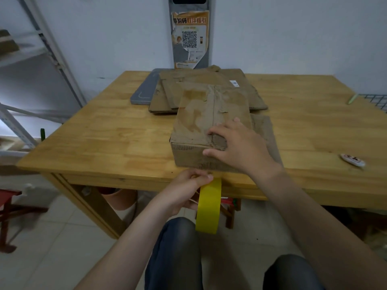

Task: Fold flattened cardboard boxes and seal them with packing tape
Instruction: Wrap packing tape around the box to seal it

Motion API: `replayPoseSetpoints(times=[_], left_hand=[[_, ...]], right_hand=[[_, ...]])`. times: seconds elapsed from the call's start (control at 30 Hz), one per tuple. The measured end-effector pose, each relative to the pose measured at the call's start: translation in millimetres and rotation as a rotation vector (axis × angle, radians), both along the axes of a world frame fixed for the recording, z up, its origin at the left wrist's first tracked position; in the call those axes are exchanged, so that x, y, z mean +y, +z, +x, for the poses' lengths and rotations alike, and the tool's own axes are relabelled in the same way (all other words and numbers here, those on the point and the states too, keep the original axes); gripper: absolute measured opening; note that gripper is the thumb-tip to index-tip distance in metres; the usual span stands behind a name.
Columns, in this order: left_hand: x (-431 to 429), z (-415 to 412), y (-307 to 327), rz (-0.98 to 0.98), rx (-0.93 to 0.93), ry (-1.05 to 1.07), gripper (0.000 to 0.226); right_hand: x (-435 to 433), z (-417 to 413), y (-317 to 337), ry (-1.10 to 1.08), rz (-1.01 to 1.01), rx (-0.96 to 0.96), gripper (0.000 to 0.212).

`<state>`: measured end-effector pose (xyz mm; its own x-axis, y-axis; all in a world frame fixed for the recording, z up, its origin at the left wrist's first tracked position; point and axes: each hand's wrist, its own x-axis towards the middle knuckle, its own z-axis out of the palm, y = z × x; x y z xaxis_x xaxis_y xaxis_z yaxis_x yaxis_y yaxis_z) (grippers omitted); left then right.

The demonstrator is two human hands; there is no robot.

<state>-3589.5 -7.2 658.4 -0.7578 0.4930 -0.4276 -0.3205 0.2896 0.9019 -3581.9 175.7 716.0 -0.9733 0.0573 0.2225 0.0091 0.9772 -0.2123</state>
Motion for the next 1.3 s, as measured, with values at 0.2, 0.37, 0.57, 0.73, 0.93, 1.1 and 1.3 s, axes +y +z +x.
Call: replayPoseSetpoints(times=[0.2,0.37,0.57,0.73,0.93,1.1,1.3], left_hand=[[-2,10,-11,0.127,-0.075,0.059,0.032],[-4,2,-4,0.173,-0.105,0.07,0.063],[0,0,-1,0.19,-0.12,0.075,0.06],[-1,4,-3,0.168,-0.102,0.034,0.051],[-3,5,-3,0.14,-0.118,0.009,0.043],[-2,9,-10,0.12,-0.038,0.075,0.046],[-1,5,-7,0.11,-0.053,0.107,0.046]], right_hand=[[-5,0,-5,-0.015,0.054,0.01,0.065],[0,3,-6,-0.003,0.097,-0.024,0.078],[-2,3,-5,-0.012,0.082,-0.014,0.074],[-3,0,-3,-0.03,0.024,-0.014,0.071],[-3,1,-4,-0.042,0.01,-0.019,0.071],[-9,2,-4,-0.065,0.066,-0.021,0.069],[-22,-5,-1,-0.109,0.089,-0.045,0.07]])
